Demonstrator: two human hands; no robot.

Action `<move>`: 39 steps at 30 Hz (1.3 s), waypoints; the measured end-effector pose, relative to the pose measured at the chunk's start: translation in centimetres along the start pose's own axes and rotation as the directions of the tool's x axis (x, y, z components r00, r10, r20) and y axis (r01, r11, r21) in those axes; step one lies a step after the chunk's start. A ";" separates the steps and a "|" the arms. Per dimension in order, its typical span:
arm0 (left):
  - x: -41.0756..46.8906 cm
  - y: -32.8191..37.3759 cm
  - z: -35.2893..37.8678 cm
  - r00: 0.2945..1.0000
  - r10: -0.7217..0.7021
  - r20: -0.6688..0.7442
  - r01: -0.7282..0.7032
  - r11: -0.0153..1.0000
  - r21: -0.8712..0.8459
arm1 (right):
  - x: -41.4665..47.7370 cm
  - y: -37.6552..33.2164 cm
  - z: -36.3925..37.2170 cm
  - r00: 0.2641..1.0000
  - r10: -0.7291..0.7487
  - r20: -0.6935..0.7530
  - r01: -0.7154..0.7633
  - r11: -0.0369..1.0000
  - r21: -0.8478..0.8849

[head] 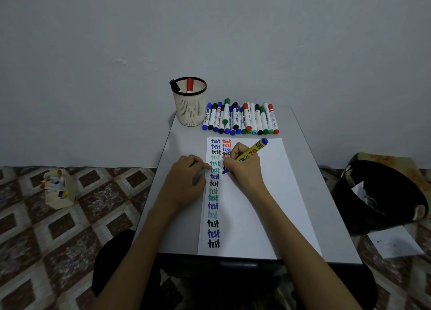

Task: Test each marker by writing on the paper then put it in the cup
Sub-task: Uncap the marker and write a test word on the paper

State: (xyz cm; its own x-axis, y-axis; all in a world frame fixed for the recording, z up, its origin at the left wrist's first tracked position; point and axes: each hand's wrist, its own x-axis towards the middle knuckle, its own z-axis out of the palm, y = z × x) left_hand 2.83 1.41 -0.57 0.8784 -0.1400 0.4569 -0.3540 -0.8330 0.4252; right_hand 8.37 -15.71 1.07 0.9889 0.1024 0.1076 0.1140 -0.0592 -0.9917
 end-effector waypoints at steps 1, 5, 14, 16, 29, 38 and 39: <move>0.0 0.0 0.0 1.000 -0.001 -0.001 0.001 1.000 0.002 | 0.0 0.0 0.1 1.000 -0.005 0.001 0.005 1.000 -0.007; 0.0 0.1 0.0 1.000 -0.006 0.003 0.005 1.000 0.013 | -0.1 -0.3 0.3 0.999 -0.044 0.002 0.044 0.998 -0.047; 0.0 0.1 0.0 1.000 -0.015 -0.004 0.015 1.000 0.015 | -0.2 -0.3 0.3 0.998 -0.066 0.018 0.066 0.997 -0.036; 0.0 0.2 0.0 1.000 -0.011 0.002 0.011 1.000 0.014 | -0.2 -0.4 0.2 0.998 -0.055 0.034 0.057 0.997 -0.051; 0.0 0.4 -0.2 0.999 -0.031 0.013 0.031 1.000 0.001 | -0.5 -0.5 0.0 0.996 -0.094 0.001 0.094 0.995 -0.035; 0.0 0.5 -0.3 0.999 -0.040 0.009 0.040 0.999 -0.015 | -0.5 -0.5 -0.1 0.995 -0.074 -0.073 0.074 0.997 -0.005; 0.0 0.5 -0.3 0.999 -0.037 0.009 0.037 0.999 -0.015 | -0.5 -0.4 -0.1 0.994 -0.083 -0.068 0.081 0.996 -0.023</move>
State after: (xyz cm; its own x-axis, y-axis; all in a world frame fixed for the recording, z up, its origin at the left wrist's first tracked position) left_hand 2.53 1.16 -0.14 0.8937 -0.1141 0.4339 -0.3261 -0.8293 0.4537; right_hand 7.88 -15.81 1.47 0.9803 0.0388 0.1936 0.1960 -0.0735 -0.9778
